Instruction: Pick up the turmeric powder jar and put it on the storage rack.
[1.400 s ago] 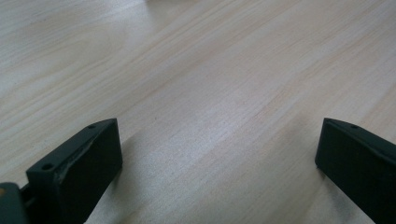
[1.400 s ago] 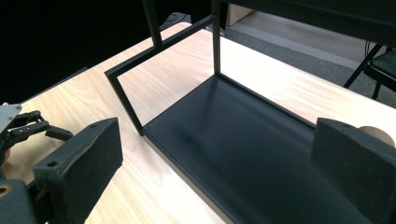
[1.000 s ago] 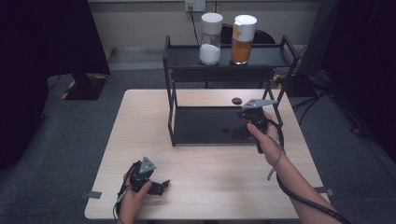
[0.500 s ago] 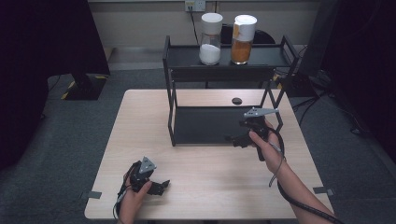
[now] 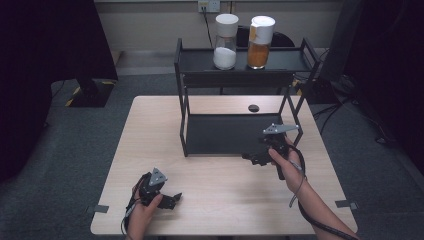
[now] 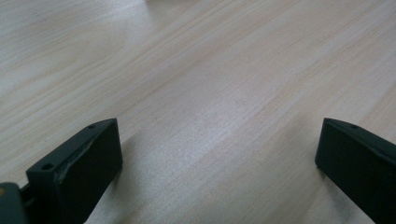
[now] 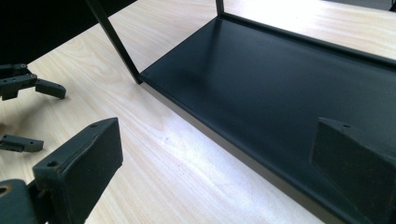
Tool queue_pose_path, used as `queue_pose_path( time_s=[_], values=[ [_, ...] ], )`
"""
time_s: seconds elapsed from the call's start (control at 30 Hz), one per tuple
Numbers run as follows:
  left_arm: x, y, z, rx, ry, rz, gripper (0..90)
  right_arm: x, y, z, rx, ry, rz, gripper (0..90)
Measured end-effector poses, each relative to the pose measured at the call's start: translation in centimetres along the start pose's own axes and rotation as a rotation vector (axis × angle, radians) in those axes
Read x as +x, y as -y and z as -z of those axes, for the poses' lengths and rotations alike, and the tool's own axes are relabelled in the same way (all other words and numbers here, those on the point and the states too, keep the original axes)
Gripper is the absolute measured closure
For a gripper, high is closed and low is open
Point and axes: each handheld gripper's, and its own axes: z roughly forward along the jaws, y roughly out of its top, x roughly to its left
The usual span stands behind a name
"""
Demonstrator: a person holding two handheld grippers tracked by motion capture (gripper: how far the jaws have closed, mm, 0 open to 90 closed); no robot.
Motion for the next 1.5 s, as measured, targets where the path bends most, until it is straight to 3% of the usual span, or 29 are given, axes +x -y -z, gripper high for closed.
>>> queue_pose_path(
  time_s=[0.5,0.93,1.5],
  values=[
    [0.0,0.0,0.0,0.0,0.0,0.0,0.0,-0.6,2.5,-0.3,0.015,0.003,-0.024,1.3],
    [0.0,0.0,0.0,0.0,0.0,0.0,0.0,-0.9,4.5,-0.4,0.039,0.016,-0.012,1.4],
    [0.0,0.0,0.0,0.0,0.0,0.0,0.0,-1.6,7.1,1.1,0.057,0.035,-0.007,1.1]
  ],
)
